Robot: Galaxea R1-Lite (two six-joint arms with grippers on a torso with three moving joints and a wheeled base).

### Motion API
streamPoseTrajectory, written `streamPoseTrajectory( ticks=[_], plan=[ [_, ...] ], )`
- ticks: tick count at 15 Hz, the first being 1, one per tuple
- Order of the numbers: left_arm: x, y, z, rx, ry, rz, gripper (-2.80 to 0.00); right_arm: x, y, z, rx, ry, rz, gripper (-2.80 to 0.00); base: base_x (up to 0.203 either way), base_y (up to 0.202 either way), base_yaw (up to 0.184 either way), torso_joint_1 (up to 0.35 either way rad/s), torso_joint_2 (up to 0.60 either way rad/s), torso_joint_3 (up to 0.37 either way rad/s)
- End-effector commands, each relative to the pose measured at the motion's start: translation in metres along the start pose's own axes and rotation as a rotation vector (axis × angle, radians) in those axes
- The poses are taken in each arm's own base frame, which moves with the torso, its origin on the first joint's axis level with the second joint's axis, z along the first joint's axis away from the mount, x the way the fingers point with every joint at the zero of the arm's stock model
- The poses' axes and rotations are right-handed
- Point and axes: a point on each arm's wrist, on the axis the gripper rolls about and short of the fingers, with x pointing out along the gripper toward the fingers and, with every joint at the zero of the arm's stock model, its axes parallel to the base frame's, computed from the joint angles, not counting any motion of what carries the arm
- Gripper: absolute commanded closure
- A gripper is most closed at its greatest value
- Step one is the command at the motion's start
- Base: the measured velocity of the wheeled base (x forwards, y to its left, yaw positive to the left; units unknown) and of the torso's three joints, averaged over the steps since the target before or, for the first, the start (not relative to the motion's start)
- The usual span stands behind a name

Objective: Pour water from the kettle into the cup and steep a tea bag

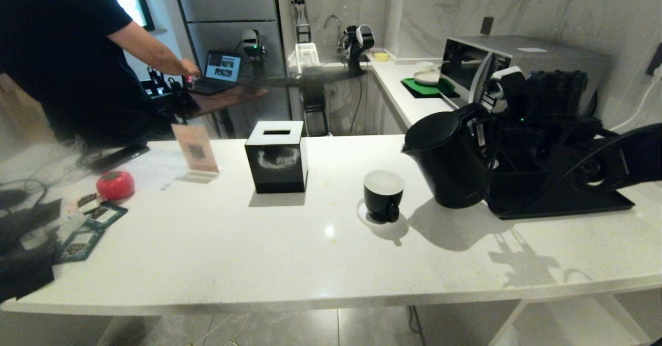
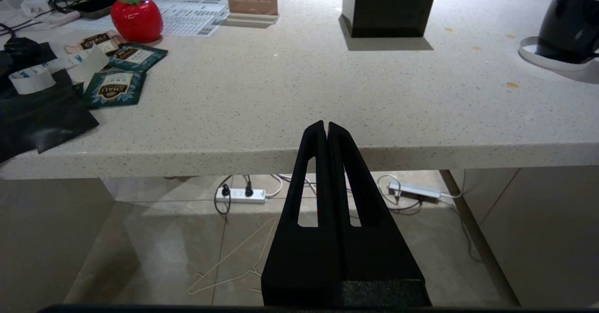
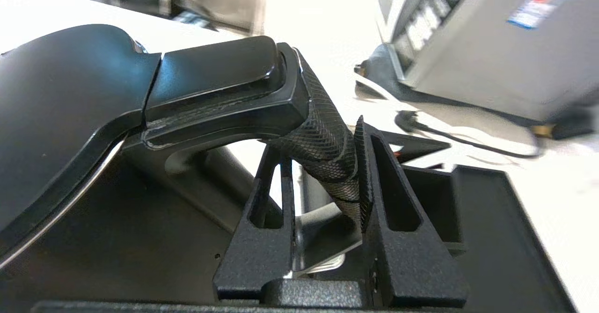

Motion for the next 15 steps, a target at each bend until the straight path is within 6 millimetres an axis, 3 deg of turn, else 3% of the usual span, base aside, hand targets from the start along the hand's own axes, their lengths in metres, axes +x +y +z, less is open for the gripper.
streamPoseTrajectory(
  ticks=[1,15],
  plan=[
    [0.000,0.000,0.000,0.000,0.000,0.000,0.00,0.003,0.003,-0.003,-0.008,0.007,-0.004,0.00,0.000,0.000,0.000,0.000,0.00,0.000],
    [0.000,0.000,0.000,0.000,0.000,0.000,0.00,0.014,0.012,0.002,-0.100,-0.049,-0.007,0.00,0.000,0.000,0.000,0.000,0.00,0.000]
  ],
)
